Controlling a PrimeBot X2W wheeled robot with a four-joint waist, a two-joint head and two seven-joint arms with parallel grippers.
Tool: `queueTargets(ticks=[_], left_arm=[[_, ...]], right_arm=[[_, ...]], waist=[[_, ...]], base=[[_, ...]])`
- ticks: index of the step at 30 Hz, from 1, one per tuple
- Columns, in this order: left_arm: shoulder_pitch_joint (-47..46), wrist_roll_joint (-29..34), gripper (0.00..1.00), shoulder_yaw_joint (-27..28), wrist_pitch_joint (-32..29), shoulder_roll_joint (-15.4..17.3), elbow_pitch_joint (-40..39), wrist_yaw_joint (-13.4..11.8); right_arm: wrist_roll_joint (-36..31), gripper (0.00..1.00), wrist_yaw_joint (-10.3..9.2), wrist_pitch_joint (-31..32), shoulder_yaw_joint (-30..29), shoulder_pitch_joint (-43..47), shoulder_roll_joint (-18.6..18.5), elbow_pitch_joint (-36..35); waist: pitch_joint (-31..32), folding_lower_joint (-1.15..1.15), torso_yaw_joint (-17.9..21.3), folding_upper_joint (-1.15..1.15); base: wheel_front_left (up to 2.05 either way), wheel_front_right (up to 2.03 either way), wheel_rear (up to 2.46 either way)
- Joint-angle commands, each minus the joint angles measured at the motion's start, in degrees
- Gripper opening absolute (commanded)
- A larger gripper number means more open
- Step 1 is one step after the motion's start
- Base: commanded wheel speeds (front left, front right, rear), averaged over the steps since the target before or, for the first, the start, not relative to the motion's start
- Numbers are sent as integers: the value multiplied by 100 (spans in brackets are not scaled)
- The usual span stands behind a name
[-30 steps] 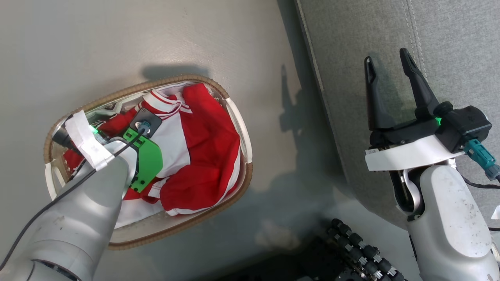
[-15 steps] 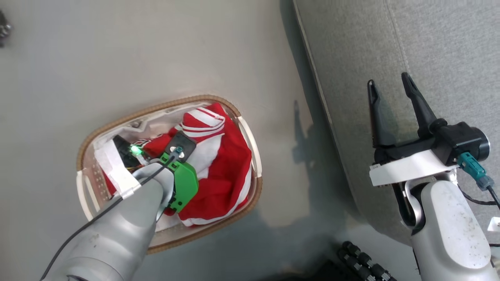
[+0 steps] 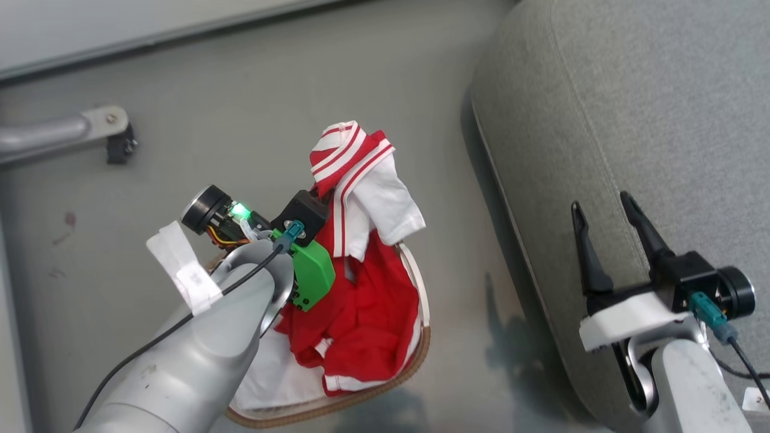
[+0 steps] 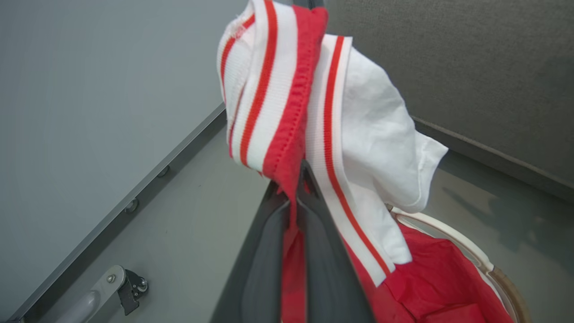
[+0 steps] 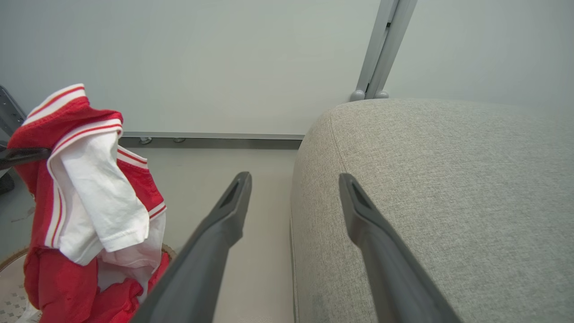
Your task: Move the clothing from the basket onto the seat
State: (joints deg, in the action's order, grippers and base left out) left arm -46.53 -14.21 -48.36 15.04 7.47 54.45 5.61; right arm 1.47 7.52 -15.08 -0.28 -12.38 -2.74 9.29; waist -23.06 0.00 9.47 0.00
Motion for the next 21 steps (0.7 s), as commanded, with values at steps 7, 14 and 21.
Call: queueTargets(ticks=[7,14,21], left_arm=[[158,134,0,133,18,413,-1064,-90],[-149,142,0,200,-26,613,-1555,-56],[-618,81,0,282,-192,512,-1671,-90]], right_arm=[[-134,100,-6,-14,1,552,-27,98],[-179,100,-6,-14,69,737,-25,94],[-152,100,-6,-14,255,570,-25,91]], waist=[[1610,0,-471,0],[2075,0,-516,0],[2206,0,-521,0]], base=[[0,0,0],[0,0,0],[0,0,0]])
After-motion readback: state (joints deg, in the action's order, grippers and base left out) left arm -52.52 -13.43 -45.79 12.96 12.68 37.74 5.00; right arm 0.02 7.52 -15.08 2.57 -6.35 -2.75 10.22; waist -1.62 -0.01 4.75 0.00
